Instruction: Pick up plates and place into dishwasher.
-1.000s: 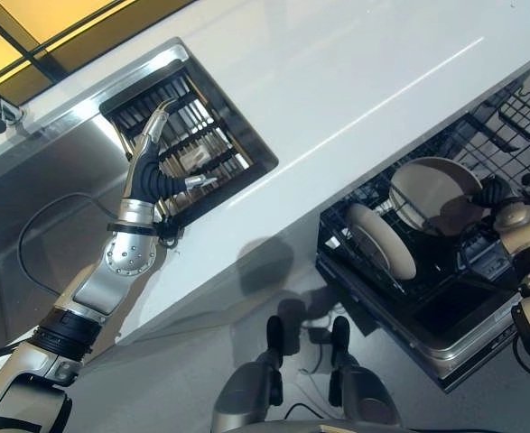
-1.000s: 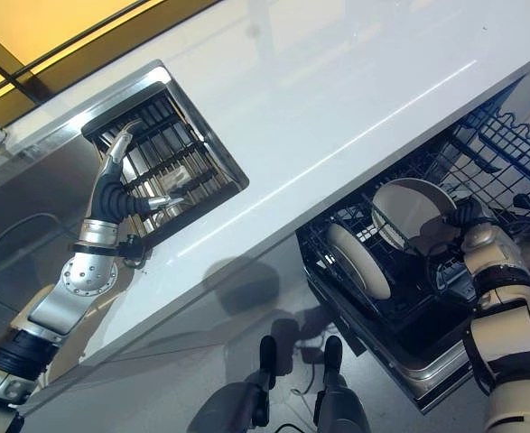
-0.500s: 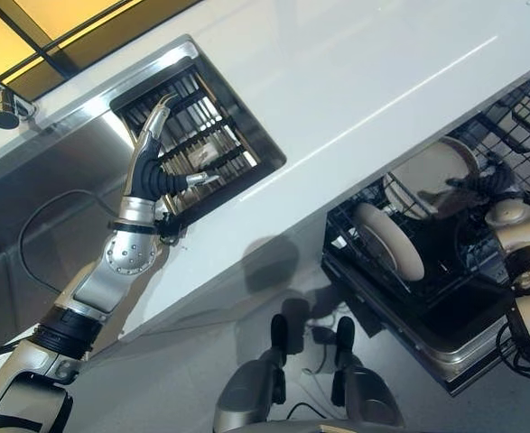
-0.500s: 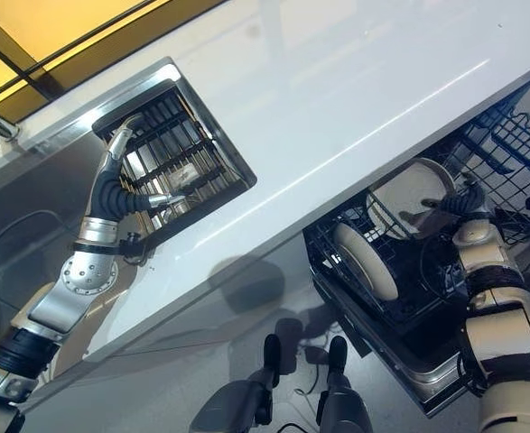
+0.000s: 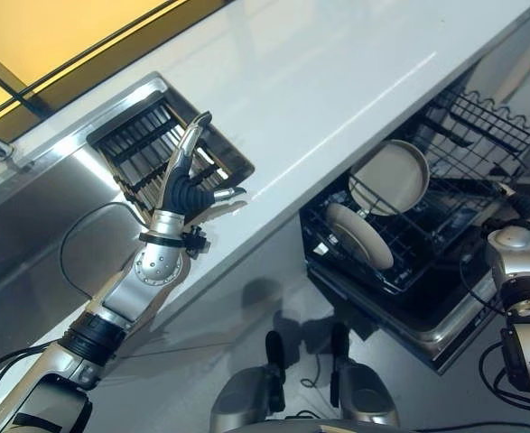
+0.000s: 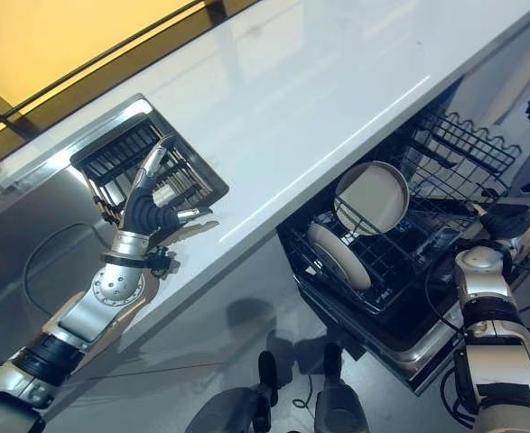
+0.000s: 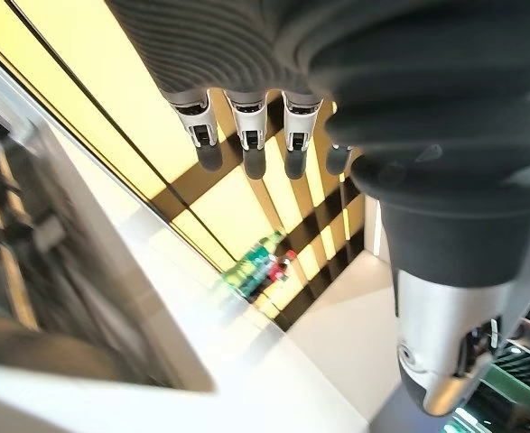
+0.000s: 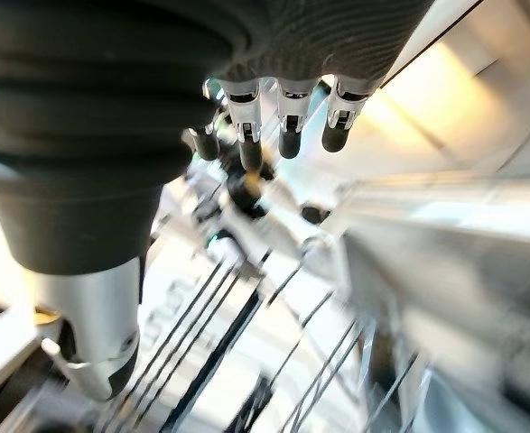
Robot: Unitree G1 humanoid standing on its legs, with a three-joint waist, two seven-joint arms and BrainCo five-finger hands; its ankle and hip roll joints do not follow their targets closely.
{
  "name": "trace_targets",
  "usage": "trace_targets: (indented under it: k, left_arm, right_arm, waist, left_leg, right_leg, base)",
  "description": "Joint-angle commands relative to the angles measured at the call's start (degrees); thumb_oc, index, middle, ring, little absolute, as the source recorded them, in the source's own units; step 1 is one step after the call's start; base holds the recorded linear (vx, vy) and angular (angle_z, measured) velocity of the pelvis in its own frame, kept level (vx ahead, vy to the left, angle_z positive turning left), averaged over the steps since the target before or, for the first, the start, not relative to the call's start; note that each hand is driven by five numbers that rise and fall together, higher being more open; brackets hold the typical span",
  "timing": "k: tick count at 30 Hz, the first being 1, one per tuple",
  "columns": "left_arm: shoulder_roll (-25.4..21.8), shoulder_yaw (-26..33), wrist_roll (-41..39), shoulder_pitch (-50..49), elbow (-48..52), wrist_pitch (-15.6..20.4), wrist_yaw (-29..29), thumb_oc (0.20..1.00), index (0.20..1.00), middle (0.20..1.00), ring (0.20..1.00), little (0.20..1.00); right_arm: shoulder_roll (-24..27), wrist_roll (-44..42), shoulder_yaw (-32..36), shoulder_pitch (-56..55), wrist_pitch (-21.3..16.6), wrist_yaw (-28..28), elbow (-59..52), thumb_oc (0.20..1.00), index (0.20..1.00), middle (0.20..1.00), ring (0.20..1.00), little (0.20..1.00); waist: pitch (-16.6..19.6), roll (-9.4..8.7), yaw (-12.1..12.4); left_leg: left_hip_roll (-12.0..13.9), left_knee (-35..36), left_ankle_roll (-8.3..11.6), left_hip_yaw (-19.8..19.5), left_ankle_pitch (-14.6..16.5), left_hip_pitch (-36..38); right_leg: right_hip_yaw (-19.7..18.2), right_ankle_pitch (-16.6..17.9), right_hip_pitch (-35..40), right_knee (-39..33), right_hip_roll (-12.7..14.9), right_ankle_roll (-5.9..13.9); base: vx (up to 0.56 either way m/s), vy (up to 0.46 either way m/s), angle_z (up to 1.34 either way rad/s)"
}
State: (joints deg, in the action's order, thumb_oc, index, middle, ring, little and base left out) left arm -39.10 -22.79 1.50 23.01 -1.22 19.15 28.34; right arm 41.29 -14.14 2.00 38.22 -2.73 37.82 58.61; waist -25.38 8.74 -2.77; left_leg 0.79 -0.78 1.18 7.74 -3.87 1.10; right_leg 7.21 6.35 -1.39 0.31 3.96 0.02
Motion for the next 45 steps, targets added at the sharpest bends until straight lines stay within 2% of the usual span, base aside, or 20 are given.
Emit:
trace_targets:
  k: [1, 6, 12, 15, 20, 24, 27, 31, 37, 41, 45]
  left_arm:
    - [1.2, -0.2, 0.3, 2.3, 1.9, 1.0, 2.5, 1.000, 1.000, 1.000, 1.000, 1.000]
    - [0.2, -0.1, -0.3, 4.2, 1.9, 0.9, 2.2, 1.000, 1.000, 1.000, 1.000, 1.000]
    - [-0.9, -0.9, -0.2, 6.3, 2.0, 0.2, 2.3, 1.000, 1.000, 1.000, 1.000, 1.000]
    - [-0.9, -0.7, -0.3, 6.0, 1.8, 0.7, 2.1, 1.000, 1.000, 1.000, 1.000, 1.000]
    - [-1.4, -0.9, -0.4, 6.0, 1.2, 1.4, 2.0, 1.000, 1.000, 1.000, 1.000, 1.000]
    - [-1.7, -1.2, -0.6, 5.9, 0.7, 2.4, 2.4, 1.000, 1.000, 1.000, 1.000, 1.000]
    - [-2.1, -1.1, -0.7, 5.7, 0.4, 3.0, 2.5, 1.000, 1.000, 1.000, 1.000, 1.000]
    - [-2.1, -1.3, -0.3, 5.2, -0.2, 3.7, 2.5, 1.000, 1.000, 1.000, 1.000, 1.000]
    - [-1.8, -2.5, 0.9, 4.6, 0.5, 4.2, 3.7, 1.000, 1.000, 1.000, 1.000, 1.000]
    - [-1.4, -2.9, 1.3, 4.3, 0.7, 4.4, 3.9, 1.000, 1.000, 1.000, 1.000, 1.000]
    - [-1.7, -3.0, 1.5, 3.8, 0.9, 4.5, 3.6, 1.000, 1.000, 1.000, 1.000, 1.000]
  right_arm:
    - [2.4, -5.5, -0.1, 0.4, -3.3, -2.7, 0.5, 1.000, 1.000, 1.000, 1.000, 1.000]
    - [1.4, -11.2, -0.2, 3.4, -2.7, -7.3, 6.8, 1.000, 1.000, 1.000, 1.000, 1.000]
    - [0.7, -14.6, -2.9, 8.0, -1.5, -16.1, 11.5, 1.000, 1.000, 1.000, 1.000, 1.000]
    - [0.2, -11.9, -5.2, 9.7, -2.1, -18.8, 13.1, 1.000, 1.000, 1.000, 1.000, 1.000]
    - [0.2, -4.9, -9.0, 12.3, -1.1, -18.6, 13.7, 1.000, 1.000, 1.000, 1.000, 1.000]
    - [0.5, 4.9, -11.7, 13.9, -1.5, -14.0, 13.4, 1.000, 1.000, 1.000, 1.000, 1.000]
    - [0.5, 12.8, -14.0, 15.0, -0.3, -10.9, 12.5, 1.000, 1.000, 1.000, 1.000, 1.000]
    - [1.3, 23.8, -18.7, 16.3, 6.3, -1.4, 11.7, 1.000, 1.000, 1.000, 1.000, 1.000]
    - [2.1, 28.6, -20.7, 16.5, 15.0, 11.3, 12.2, 1.000, 1.000, 1.000, 1.000, 1.000]
    - [2.4, 29.6, -22.3, 17.0, 17.2, 10.8, 13.4, 1.000, 1.000, 1.000, 1.000, 1.000]
    - [2.9, 26.0, -23.3, 17.0, 16.6, 8.3, 14.8, 1.000, 1.000, 1.000, 1.000, 1.000]
  waist:
    - [0.0, -0.05, -0.1]
    - [-1.5, -0.35, 0.4]
    - [-2.9, 0.66, 1.2]
    - [-3.2, 1.21, 1.8]
    - [-3.5, 1.38, 2.4]
    - [-3.5, 1.32, 2.7]
    - [-3.5, 1.06, 3.0]
    - [-3.5, 0.59, 3.5]
    - [-3.3, 0.64, 4.2]
    - [-3.0, 0.65, 4.8]
    - [-2.8, 0.47, 5.3]
  left_leg:
    - [-2.0, -26.1, -2.92, 1.0, 18.1, -10.2]
    - [-2.0, -35.7, -4.84, 1.0, 22.0, -15.7]
    - [-2.5, -43.3, -6.15, -0.3, 24.7, -21.4]
    - [-2.9, -46.6, -6.72, -0.7, 25.4, -23.5]
    - [-3.2, -48.7, -7.02, -1.2, 25.7, -25.7]
    - [-3.1, -48.8, -6.86, -1.6, 25.3, -26.4]
    - [-2.9, -48.5, -6.78, -1.9, 25.0, -26.5]
    - [-2.6, -47.5, -6.62, -2.3, 24.3, -26.3]
    - [-2.9, -45.5, -6.46, -2.7, 23.5, -25.6]
    - [-3.3, -44.9, -6.46, -2.8, 23.3, -25.3]
    - [-3.3, -44.8, -6.54, -2.8, 23.3, -25.4]
  right_leg:
    - [0.3, -13.0, -8.6, 21.0, 5.0, 0.35]
    - [0.1, -16.1, -14.0, 30.4, 5.7, -0.95]
    - [-0.7, -19.7, -20.6, 40.1, 6.6, -2.02]
    - [-0.9, -21.4, -23.3, 44.6, 7.1, -2.78]
    - [-1.2, -22.1, -25.8, 47.4, 7.2, -3.19]
    - [-1.0, -22.2, -26.2, 47.7, 7.0, -3.27]
    - [-0.8, -22.1, -26.1, 47.5, 6.7, -3.33]
    - [-0.4, -21.6, -25.4, 46.4, 6.2, -3.34]
    - [0.0, -21.1, -23.9, 44.5, 6.0, -3.05]
    - [0.2, -21.0, -23.2, 43.8, 6.1, -3.01]
    - [0.5, -21.1, -23.1, 43.7, 6.3, -3.01]
  base:
    - [-0.06, 0.025, -0.06]
    - [-0.07, -0.025, 0.02]
    - [-0.06, -0.024, 0.03]
    - [0.00, -0.017, -0.09]
    - [0.00, -0.032, -0.05]
    - [0.00, -0.022, -0.05]
    - [0.00, -0.034, -0.06]
    - [-0.01, -0.033, 0.03]
    - [0.00, -0.005, 0.09]
    - [0.00, 0.004, 0.17]
    - [0.00, -0.008, 0.03]
